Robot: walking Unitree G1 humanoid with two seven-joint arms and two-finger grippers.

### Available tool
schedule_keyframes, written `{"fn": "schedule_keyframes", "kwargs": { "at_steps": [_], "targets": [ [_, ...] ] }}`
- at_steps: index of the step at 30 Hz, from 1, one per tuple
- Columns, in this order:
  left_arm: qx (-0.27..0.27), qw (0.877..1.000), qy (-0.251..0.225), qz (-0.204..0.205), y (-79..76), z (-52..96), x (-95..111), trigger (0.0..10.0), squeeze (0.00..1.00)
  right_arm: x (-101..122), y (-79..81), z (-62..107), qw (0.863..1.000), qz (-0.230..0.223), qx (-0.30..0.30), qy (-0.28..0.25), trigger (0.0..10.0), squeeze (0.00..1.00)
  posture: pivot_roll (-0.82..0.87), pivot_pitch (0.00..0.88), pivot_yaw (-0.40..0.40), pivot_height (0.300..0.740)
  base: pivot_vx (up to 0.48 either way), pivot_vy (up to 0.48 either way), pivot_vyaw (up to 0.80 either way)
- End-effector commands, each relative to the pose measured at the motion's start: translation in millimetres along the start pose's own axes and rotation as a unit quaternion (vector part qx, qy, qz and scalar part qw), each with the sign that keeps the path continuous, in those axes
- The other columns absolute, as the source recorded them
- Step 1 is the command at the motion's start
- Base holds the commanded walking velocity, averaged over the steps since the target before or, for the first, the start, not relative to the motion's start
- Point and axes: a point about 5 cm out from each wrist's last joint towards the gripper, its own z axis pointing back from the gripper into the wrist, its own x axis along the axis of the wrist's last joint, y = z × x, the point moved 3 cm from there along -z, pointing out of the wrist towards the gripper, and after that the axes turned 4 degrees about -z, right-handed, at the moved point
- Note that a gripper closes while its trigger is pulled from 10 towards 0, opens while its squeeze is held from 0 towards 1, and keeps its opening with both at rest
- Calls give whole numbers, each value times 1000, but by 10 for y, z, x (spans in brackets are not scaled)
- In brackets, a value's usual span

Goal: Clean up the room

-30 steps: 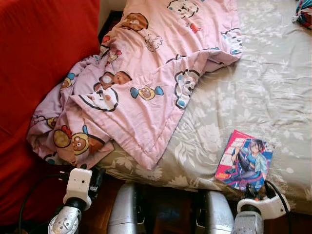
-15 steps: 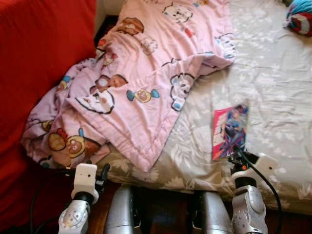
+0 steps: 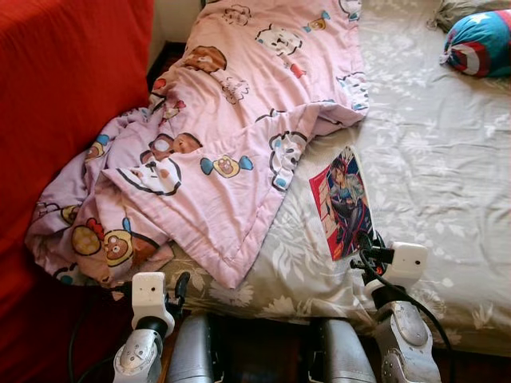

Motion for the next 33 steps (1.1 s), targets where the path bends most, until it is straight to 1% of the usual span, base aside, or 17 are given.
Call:
{"fn": "schedule_keyframes", "kwargs": {
  "at_steps": [1, 4, 7, 10, 11, 14, 16, 18, 20, 24, 26, 27, 28, 29, 31, 33],
  "targets": [
    [5, 1000, 11, 8, 22, 21, -74, 10000, 0, 117, -4, -26, 1000, 6, -4, -18, 10000, 0, 19, 169, -11, 616, 0, 0, 0],
    [7, 1000, 7, 10, 29, -9, -60, 10000, 0, 134, -20, -46, 1000, -2, -11, -22, 10000, 0, 13, 164, -13, 631, 0, 0, 0],
    [9, 1000, 8, 10, 45, -27, -66, 10000, 0, 126, -36, -56, 1000, 1, -15, -17, 10000, 0, 10, 161, -13, 641, 0, 0, 0],
    [23, 999, 33, 14, 162, -15, -181, 10000, 0, 109, -81, -63, 1000, -1, -25, -12, 10000, 0, 9, 145, -12, 666, 0, 0, 0],
    [23, 999, 33, 14, 162, -15, -181, 10000, 0, 109, -81, -63, 1000, -1, -25, -12, 10000, 0, 9, 145, -12, 666, 0, 0, 0],
    [29, 998, 58, 21, 231, 25, -292, 10000, 0, 107, -108, -71, 999, -1, -30, -11, 10000, 0, 6, 134, -16, 681, 0, 0, 0],
    [31, 997, 63, 22, 254, 35, -319, 10000, 0, 112, -111, -77, 999, -2, -30, -11, 10000, 0, 6, 134, -16, 686, 0, 0, 0],
    [50, 995, 82, 30, 359, 79, -410, 10000, 0, 121, -116, -93, 1000, -1, -29, -12, 10000, 0, 4, 119, -20, 696, 0, 0, 0],
    [56, 994, 93, 32, 399, 105, -466, 10000, 0, 136, -126, -109, 999, -5, -30, -13, 10000, 0, 5, 109, -21, 706, 0, 0, 0],
    [55, 993, 103, 28, 389, 103, -503, 10000, 0, 150, -146, -132, 999, -21, -37, -15, 10000, 0, 8, 97, -25, 720, 0, 0, 0],
    [55, 993, 103, 28, 389, 103, -503, 10000, 0, 150, -146, -132, 999, -21, -37, -15, 10000, 0, 8, 97, -25, 720, 0, 0, 0],
    [52, 992, 111, 34, 362, 104, -537, 10000, 0, 148, -140, -144, 999, -24, -35, -15, 10000, 0, 9, 89, -25, 730, 0, 0, 0],
    [52, 992, 111, 34, 362, 104, -537, 10000, 0, 148, -140, -144, 999, -24, -35, -15, 10000, 0, 9, 89, -25, 730, 0, 0, 0],
    [50, 990, 123, 37, 349, 123, -589, 10000, 0, 146, -131, -148, 999, -26, -34, -16, 10000, 0, 7, 73, -23, 730, 0, 0, -463],
    [48, 989, 132, 39, 340, 138, -626, 10000, 0, 144, -125, -149, 999, -28, -32, -16, 10000, 0, 7, 71, -23, 730, 0, 0, -463],
    [46, 985, 160, 39, 328, 216, -751, 10000, 0, 122, -125, -143, 999, -26, -33, -13, 10000, 0, 8, 61, -21, 730, 0, 0, 0]
  ]
}}
